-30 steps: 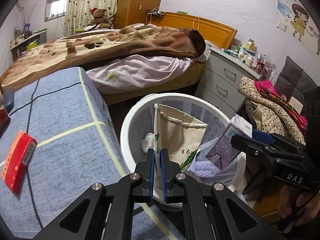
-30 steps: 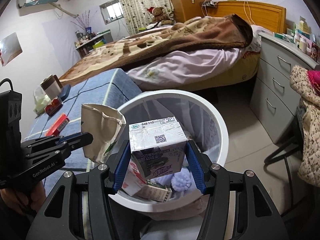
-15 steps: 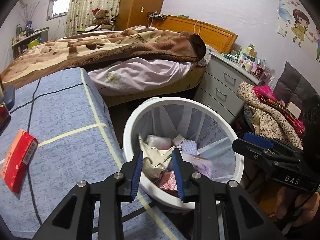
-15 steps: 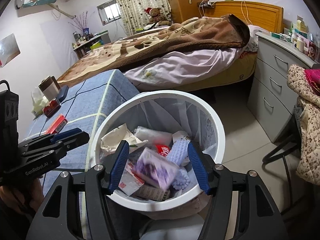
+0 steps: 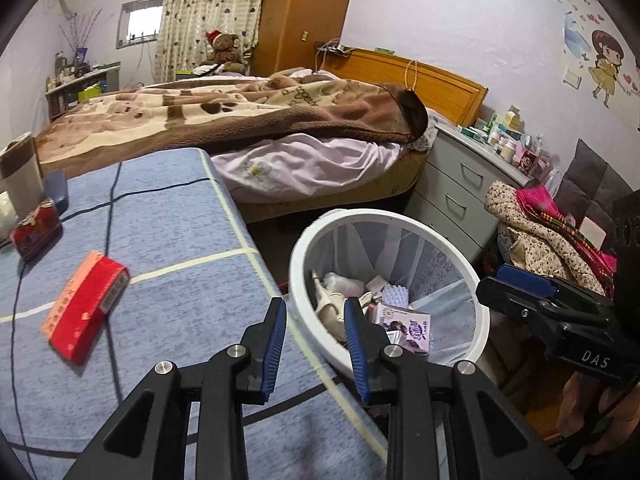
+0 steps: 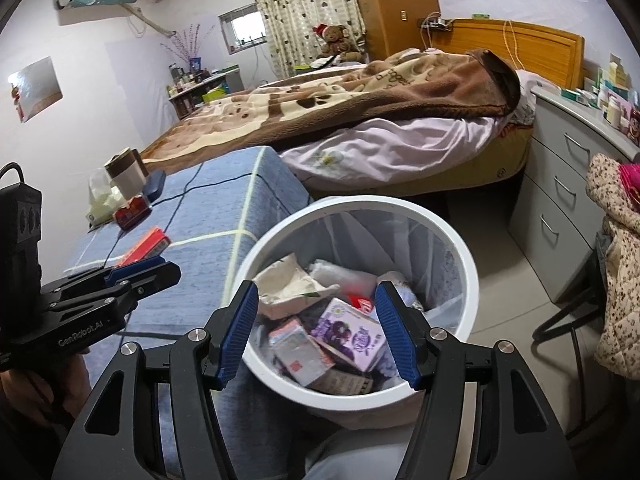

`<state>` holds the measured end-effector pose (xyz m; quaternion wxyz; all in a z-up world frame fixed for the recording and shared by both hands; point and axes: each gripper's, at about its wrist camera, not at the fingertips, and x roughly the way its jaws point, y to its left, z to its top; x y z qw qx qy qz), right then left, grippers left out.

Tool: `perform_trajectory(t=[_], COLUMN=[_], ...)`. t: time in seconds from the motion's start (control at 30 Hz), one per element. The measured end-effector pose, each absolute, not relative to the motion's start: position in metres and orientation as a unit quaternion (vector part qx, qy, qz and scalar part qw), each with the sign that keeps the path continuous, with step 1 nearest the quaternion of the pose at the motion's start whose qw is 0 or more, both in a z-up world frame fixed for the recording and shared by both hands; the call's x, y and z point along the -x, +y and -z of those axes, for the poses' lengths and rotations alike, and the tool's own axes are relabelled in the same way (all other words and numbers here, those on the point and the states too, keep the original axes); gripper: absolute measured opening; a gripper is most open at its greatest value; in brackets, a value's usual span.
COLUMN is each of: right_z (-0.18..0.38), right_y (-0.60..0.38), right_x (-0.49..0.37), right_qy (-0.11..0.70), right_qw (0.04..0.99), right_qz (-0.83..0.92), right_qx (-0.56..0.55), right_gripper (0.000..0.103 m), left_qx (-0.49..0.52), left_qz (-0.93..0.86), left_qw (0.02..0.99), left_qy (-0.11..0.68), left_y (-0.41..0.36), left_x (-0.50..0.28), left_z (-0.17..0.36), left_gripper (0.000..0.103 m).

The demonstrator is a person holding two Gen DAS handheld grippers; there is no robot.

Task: Collect trash
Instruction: 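Move both open tools back over the red box and can on the bed cover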

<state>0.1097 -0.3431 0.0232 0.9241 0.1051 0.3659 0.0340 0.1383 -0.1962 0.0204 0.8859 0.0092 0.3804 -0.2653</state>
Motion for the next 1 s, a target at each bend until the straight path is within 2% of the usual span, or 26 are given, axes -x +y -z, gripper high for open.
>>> perform_trajectory(t=[1.0], right_z=[-0.034], right_y=[-0.231], right_x=[-0.127], right_qy=[0.380], right_qw=[0.910], right_qz=[-0.153], right_qx=[-0.067], right_gripper=[0.062], left_qx=[0.039], left_qz=[0.136], left_qw=[0.920], left_qy=[0.366], left_y=[-0.037], left_x=[-0.129], left_z=[-0.028], left_gripper=[0.030])
